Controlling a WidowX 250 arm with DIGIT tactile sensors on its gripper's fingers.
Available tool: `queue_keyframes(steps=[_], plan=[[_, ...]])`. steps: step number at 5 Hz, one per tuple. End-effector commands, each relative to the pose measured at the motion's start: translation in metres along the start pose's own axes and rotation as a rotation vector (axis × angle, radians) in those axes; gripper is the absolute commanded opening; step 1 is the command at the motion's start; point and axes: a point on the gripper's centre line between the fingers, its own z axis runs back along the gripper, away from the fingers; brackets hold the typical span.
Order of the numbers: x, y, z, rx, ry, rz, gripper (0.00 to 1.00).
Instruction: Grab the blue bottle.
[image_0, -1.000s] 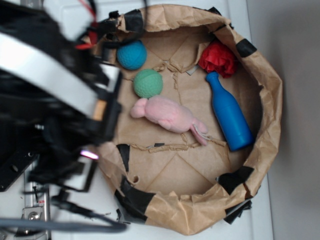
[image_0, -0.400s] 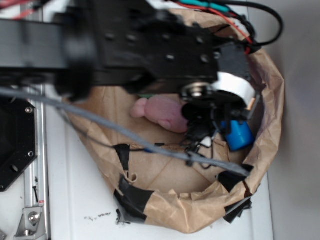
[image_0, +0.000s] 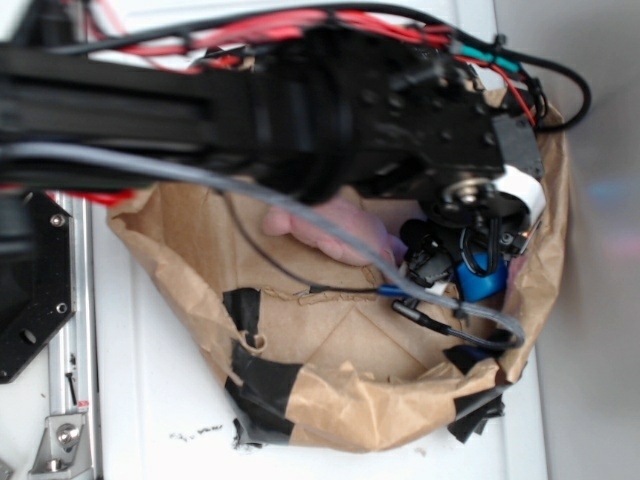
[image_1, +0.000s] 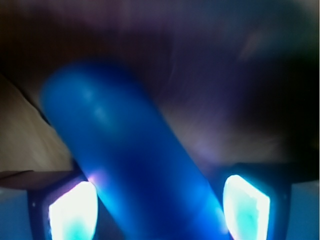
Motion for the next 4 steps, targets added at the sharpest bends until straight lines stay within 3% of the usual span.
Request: queue_keyframes(steps=[1, 2, 3, 4], plan=[[0.021, -0.011, 0.017, 0.077, 0.003, -0.105, 0.00], [0.020, -0.012, 0.070, 0.099, -0.093, -0.007, 0.00], [0.012, -0.024, 0.124, 0.105, -0.015, 0.152, 0.00], [0.009, -0.021, 0.178, 0.037, 0.093, 0.308, 0.00]])
